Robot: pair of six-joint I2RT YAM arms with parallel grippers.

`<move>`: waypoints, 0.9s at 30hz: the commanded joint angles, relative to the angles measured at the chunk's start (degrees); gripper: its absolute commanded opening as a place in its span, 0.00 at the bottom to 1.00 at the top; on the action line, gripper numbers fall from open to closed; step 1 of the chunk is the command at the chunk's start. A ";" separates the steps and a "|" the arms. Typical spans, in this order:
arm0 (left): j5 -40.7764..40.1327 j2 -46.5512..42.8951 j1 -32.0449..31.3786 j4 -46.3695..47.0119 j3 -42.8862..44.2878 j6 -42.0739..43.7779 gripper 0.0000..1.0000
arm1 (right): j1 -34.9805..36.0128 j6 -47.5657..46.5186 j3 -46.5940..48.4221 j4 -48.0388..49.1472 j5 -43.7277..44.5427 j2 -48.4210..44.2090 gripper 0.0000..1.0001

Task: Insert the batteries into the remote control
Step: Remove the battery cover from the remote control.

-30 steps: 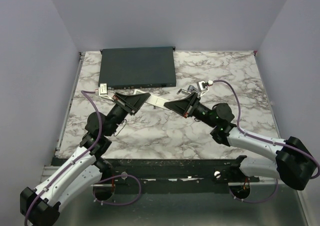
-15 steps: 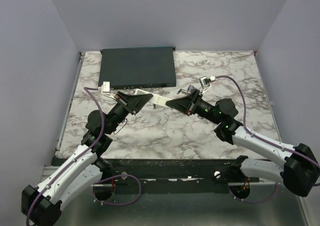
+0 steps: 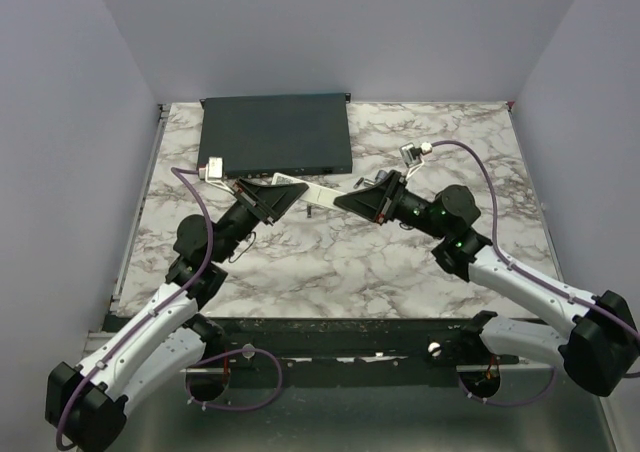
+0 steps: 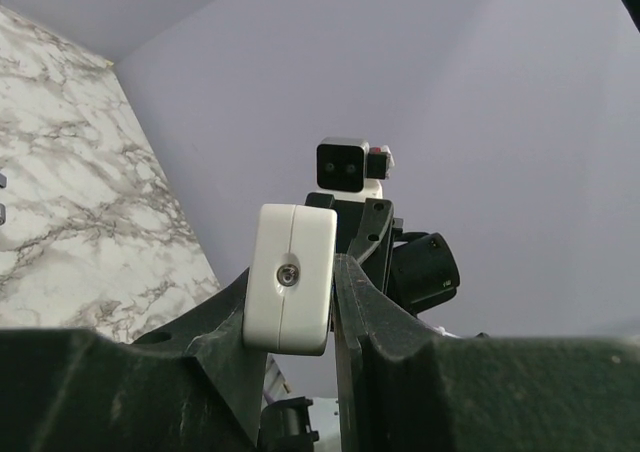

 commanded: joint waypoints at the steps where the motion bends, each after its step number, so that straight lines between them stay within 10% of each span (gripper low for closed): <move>1: 9.67 0.55 -0.68 2.71 2.43 2.16 0.06 | -1.76 -5.40 2.55 -8.41 0.82 1.90 0.01; 27: 10.29 -1.39 2.59 4.19 0.58 -0.08 0.44 | -4.92 -3.71 1.08 -8.87 -2.76 1.86 0.01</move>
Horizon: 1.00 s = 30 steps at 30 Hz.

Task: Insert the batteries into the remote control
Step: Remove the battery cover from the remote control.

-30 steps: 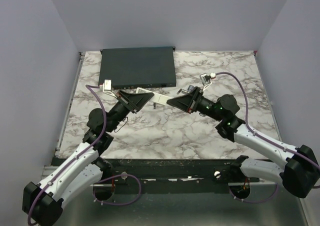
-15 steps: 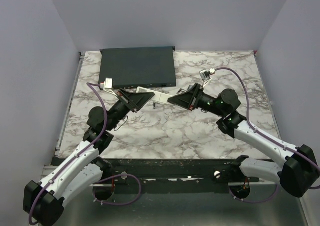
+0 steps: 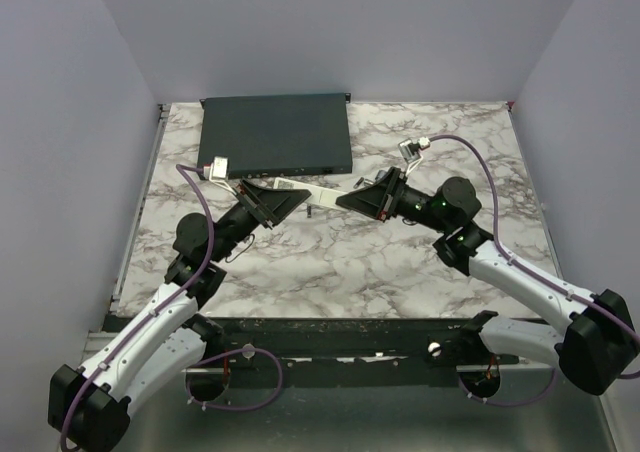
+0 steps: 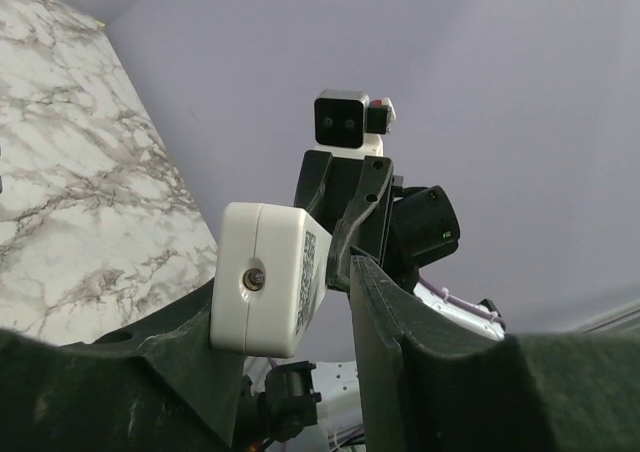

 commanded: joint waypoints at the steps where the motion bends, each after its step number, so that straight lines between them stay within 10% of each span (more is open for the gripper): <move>1: 3.69 -1.87 0.14 5.01 0.08 0.05 0.44 | -1.28 -2.16 -1.38 -5.30 3.73 0.39 0.01; 30: 2.62 -2.34 1.28 5.94 -1.43 -1.98 0.43 | -1.67 2.50 -5.38 4.05 0.31 0.14 0.01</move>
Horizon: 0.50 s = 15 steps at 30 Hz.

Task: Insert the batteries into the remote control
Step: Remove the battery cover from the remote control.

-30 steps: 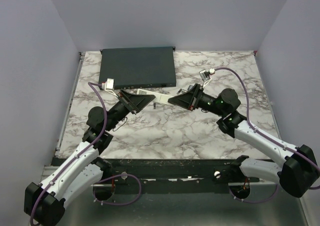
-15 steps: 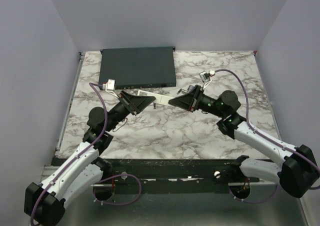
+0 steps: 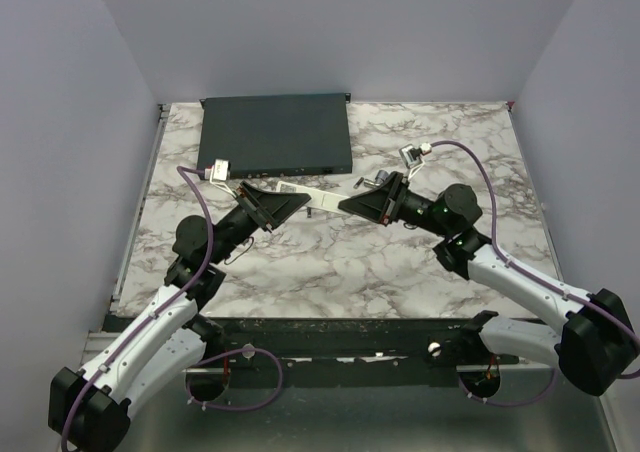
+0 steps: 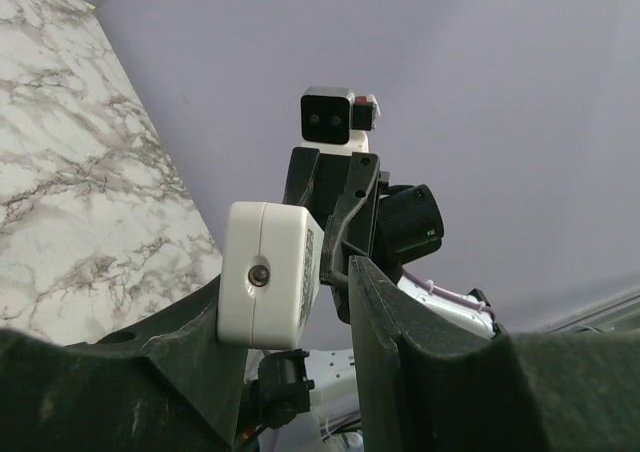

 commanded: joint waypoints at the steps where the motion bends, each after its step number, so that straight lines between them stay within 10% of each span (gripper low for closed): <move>1: 1.60 -1.12 0.56 6.10 -0.22 -0.68 0.46 | -1.34 -0.34 -2.18 -0.41 1.31 0.29 0.01; 8: 2.97 0.48 0.61 7.98 -0.41 -2.08 0.56 | -1.45 3.13 -4.47 6.47 1.32 0.58 0.01; 15: 3.15 0.23 0.69 8.36 -0.49 -1.94 0.42 | -1.52 3.11 -4.50 6.09 1.16 1.08 0.01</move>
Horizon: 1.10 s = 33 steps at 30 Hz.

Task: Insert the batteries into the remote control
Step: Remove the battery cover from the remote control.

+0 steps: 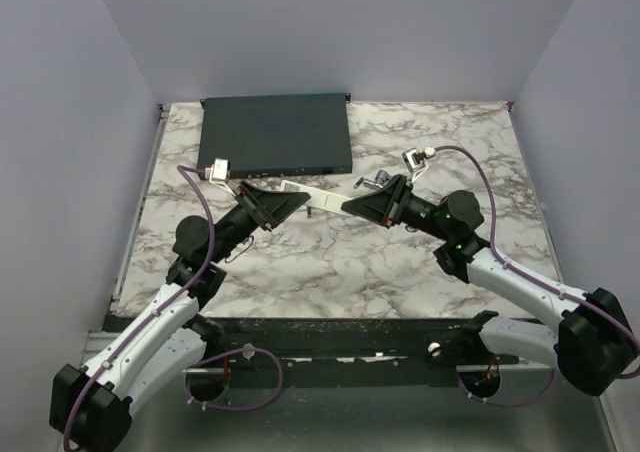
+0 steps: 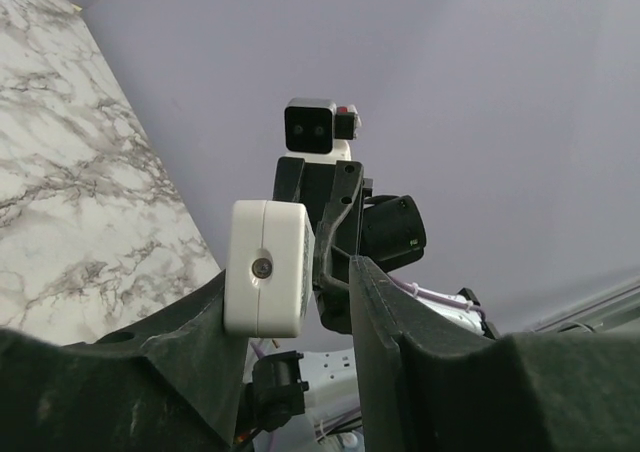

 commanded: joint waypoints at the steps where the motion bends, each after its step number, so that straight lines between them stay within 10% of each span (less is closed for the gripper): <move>1: 1.81 -0.86 0.34 5.16 0.09 -0.39 0.41 | -0.71 -0.41 -0.75 -0.35 0.97 1.18 0.01; 12: 3.22 0.96 0.32 5.68 1.32 -0.39 0.34 | -0.69 -1.66 0.90 -1.90 -0.14 2.79 0.01; 23: 2.80 1.49 0.32 5.34 1.47 -0.19 0.00 | -0.69 -4.93 1.66 -6.25 0.09 2.22 0.02; 33: 2.69 1.14 0.32 4.58 2.52 0.24 0.00 | -0.76 -8.73 3.07 -15.58 4.84 1.15 0.42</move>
